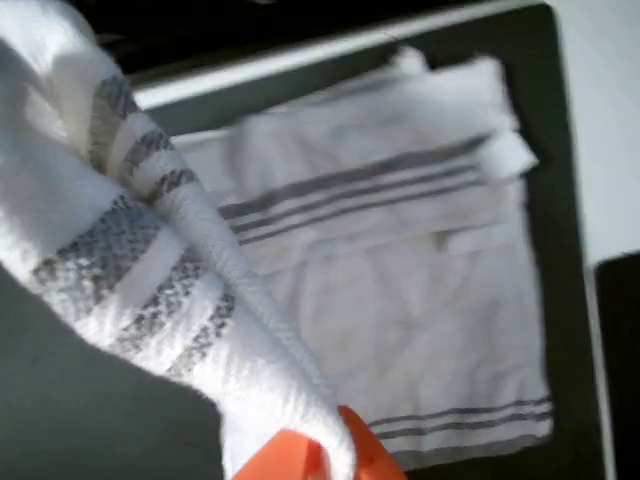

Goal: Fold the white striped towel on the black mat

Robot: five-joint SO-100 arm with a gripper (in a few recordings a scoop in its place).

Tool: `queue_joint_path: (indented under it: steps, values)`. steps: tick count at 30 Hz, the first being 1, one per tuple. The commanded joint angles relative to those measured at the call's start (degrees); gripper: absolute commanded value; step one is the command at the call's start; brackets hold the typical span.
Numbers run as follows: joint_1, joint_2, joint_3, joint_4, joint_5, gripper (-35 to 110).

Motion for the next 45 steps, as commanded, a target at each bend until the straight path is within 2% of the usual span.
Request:
queue_joint_path:
  steps: [1, 8, 14, 22, 29, 33, 38, 45]
  values:
    - [7.1, 0.9, 2.1, -2.6, -4.8, 0]
    - [18.1, -8.3, 11.0, -15.6, -11.7, 1]
    - [21.6, -9.3, 14.8, -20.1, -11.9, 15]
    - [21.7, -3.8, 12.2, -15.1, -12.0, 18]
    - [18.2, 7.6, 18.3, -11.6, -11.7, 17]
    - [16.8, 18.0, 27.0, -7.5, -8.3, 17]
    - [17.7, 32.0, 45.2, -7.6, -6.0, 17]
    - [20.2, 33.8, 61.0, -15.2, -3.1, 16]
